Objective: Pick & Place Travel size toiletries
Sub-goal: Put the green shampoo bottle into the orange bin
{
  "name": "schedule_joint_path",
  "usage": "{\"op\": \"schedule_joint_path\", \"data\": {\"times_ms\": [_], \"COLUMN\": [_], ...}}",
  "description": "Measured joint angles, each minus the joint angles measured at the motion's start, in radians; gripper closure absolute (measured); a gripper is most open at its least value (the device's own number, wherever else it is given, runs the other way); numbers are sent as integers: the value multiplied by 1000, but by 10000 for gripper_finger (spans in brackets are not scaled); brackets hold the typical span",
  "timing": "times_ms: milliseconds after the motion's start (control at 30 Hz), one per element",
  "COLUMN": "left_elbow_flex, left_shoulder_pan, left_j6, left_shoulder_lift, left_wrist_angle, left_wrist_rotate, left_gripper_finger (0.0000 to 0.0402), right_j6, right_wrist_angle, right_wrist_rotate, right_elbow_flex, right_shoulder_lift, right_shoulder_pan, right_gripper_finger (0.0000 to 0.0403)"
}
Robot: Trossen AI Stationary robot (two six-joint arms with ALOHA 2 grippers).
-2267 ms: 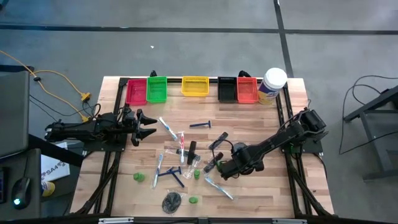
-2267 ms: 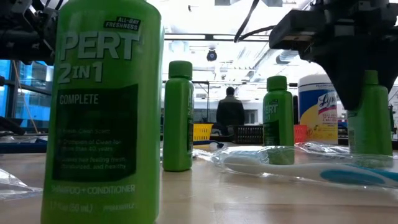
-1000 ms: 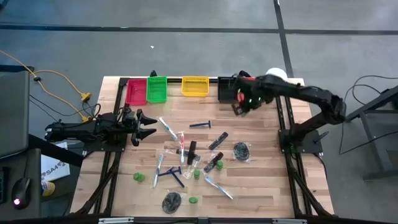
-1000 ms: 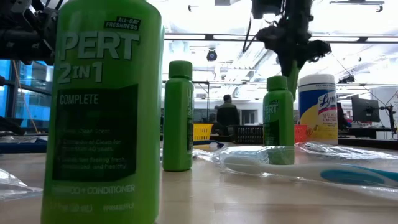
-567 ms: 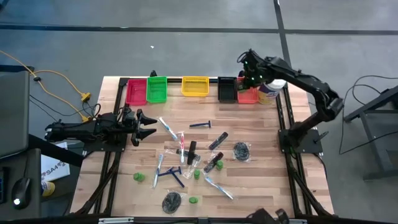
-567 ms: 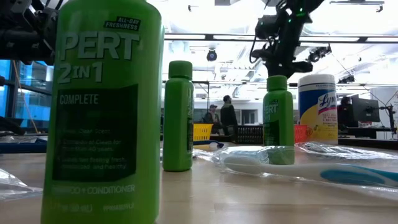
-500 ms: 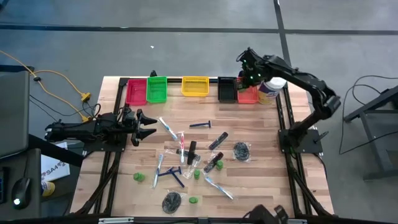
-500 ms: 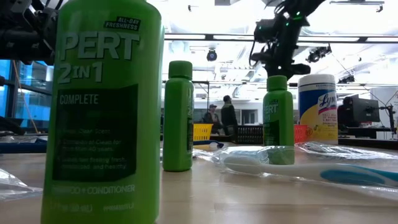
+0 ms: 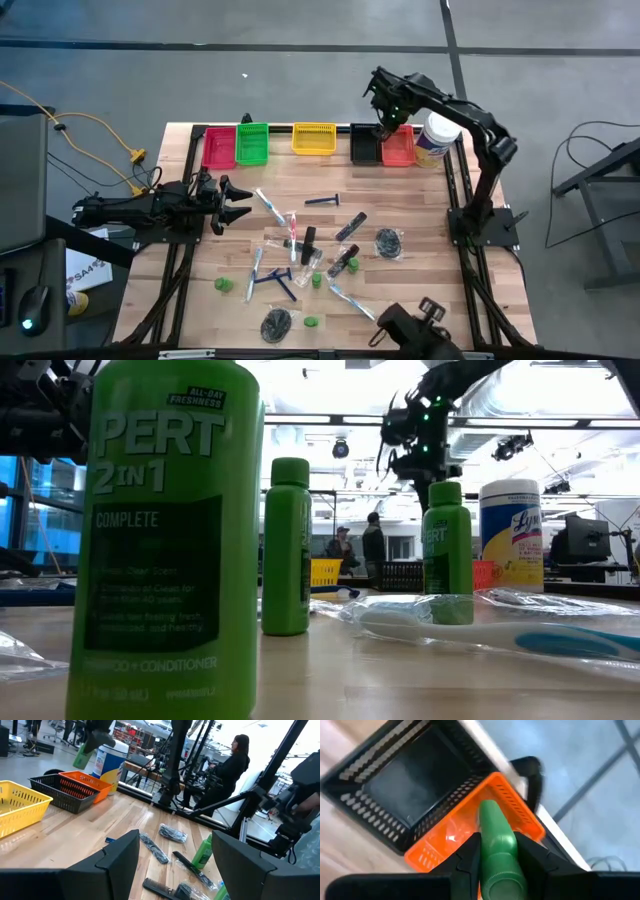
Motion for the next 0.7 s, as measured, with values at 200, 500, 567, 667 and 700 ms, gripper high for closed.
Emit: {"op": "schedule_joint_path", "data": {"times_ms": [200,500,567,667,700], "left_elbow_flex": [0,0,0,0,0], "left_shoulder_pan": [0,0,0,0,0], "left_j6": [0,0,0,0,0], "left_shoulder_lift": [0,0,0,0,0], "left_wrist_angle": [0,0,0,0,0], "left_wrist_rotate": [0,0,0,0,0], "left_gripper_finger": [160,160,160,160,160], "right_j6": [-246,-507,-532,-589,-604], "right_wrist_angle": [-30,16,31,39,47], "right_wrist_rotate": [36,-25,-37,-80,-89], "right_elbow_flex": [0,0,0,-8,-16], "right_shoulder_lift": [67,78,78,78,78], "right_shoulder_pan": [-4,-53,-69,-89,-92], "right_gripper_finger": [317,317,317,317,317]}}
